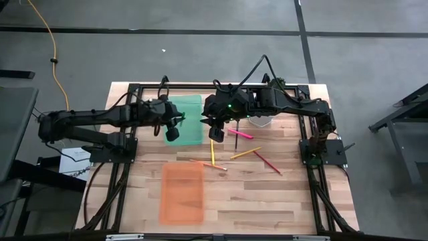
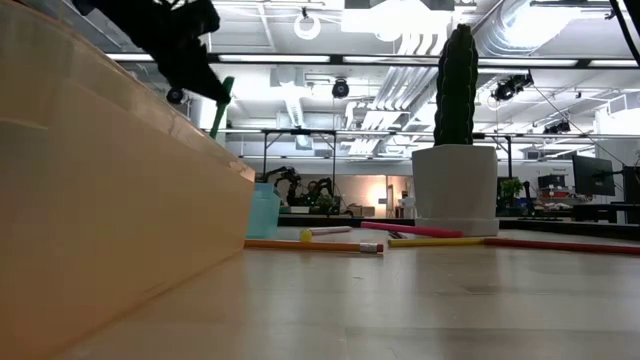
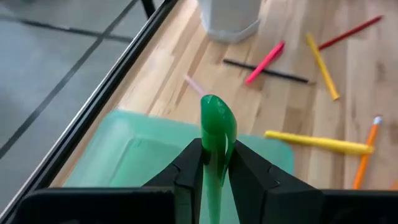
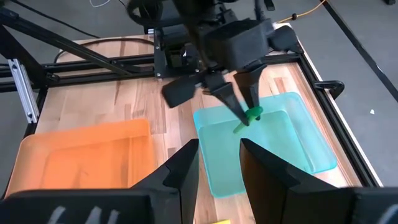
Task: Sort pens & pencils
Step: Put the green pen into the green bin
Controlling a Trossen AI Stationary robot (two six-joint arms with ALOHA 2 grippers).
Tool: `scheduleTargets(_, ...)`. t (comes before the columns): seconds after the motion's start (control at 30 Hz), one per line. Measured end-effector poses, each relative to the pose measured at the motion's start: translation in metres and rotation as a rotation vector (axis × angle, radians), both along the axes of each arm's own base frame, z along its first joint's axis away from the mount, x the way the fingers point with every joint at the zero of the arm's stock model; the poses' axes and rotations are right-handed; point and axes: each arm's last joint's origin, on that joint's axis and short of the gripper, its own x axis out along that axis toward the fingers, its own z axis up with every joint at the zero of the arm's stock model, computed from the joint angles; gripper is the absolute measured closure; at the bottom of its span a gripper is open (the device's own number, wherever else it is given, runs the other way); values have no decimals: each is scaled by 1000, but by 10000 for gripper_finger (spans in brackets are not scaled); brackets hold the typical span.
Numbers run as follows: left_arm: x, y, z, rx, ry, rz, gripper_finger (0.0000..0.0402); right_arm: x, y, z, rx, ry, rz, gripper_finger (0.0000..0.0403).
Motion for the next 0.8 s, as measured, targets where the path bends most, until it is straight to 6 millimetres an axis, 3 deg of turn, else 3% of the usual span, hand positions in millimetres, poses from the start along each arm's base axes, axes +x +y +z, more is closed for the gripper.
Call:
scheduleTargets(0.5,-17,29,-6,-62,51,91,348,0,0,0,10,-4,-7,294)
scheduleTargets(0.8,-21,31,-9,-91,83,100,348,0,0,0,10,-4,-7,294)
